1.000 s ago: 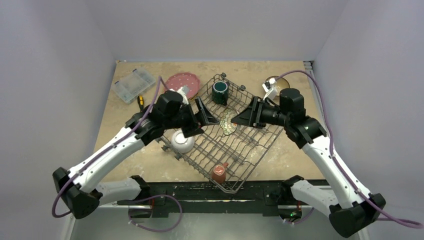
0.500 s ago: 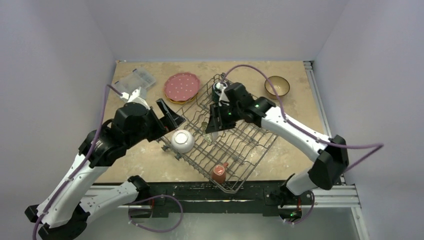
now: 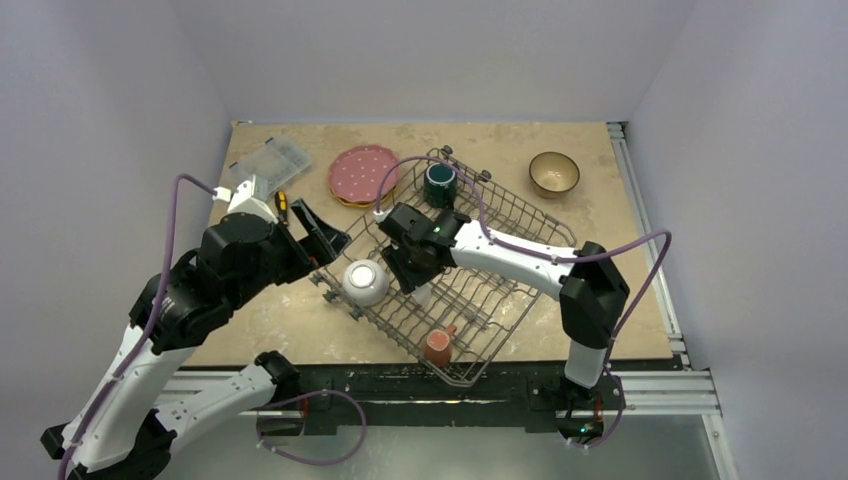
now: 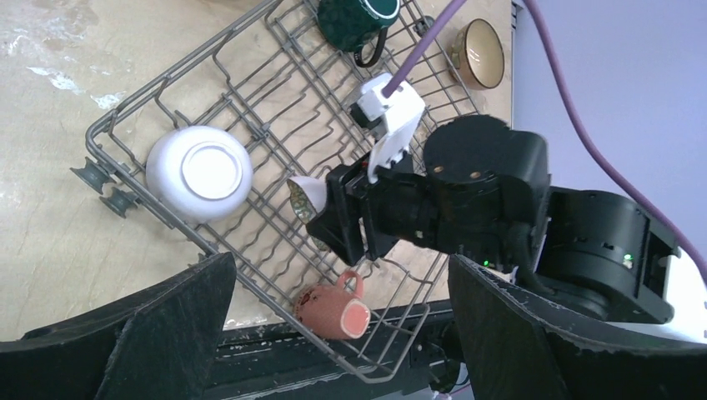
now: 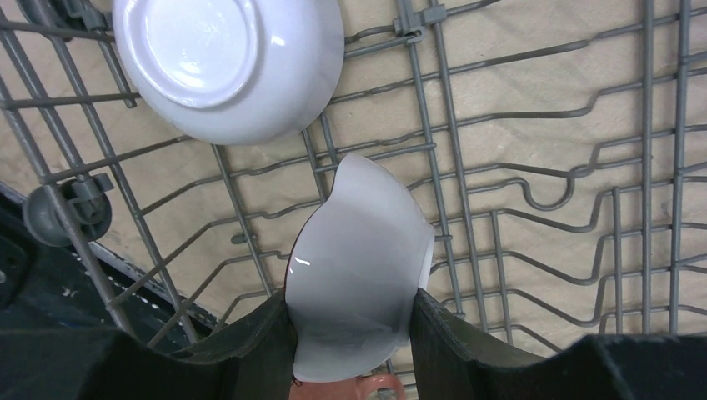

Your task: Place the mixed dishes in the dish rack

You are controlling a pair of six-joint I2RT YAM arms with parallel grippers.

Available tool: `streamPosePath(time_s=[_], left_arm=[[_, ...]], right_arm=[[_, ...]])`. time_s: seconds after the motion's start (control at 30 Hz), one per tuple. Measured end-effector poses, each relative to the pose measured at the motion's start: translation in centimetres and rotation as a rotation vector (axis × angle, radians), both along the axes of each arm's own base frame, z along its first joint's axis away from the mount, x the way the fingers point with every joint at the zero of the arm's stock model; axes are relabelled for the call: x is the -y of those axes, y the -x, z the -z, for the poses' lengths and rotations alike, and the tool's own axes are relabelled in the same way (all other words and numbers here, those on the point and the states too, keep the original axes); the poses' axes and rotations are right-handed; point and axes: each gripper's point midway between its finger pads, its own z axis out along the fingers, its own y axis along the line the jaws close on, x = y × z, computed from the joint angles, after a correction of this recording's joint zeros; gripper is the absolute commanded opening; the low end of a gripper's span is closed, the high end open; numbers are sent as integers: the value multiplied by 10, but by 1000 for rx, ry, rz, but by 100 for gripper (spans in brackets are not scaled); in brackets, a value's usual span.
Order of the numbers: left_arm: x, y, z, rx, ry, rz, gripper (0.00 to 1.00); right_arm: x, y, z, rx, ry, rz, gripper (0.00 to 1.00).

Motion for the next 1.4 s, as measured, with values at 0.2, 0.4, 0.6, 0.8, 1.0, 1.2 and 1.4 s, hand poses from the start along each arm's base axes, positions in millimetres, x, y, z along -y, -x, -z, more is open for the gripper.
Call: streamPosePath(time_s=[0.2,0.4,0.6,0.8,1.0,1.2,1.4], left_arm=[[4,-4,5,-17,-25,10,98],[9,-9,1,-19,-35,18,98],[13,-12,0,-22,-36,25,98],[15,-12,1,-28,-34,34,98],[16,-12,1,-30,-33,38,98],[15,-10,-1,-24,-28,37,98],[14,-9,-2,-19,-23,37,98]], right_arm=[[-4,6,20,6,72,-64,0],[-11,7,19,24,80,-104,0],[-15,14,18,34,89,-131,0],[-18,19,19,33,86,-148,0],[-18,20,19,37,88,-149,0],[-20,20,20,40,82,-153,1],[-22,24,23,42,81,-164,28]])
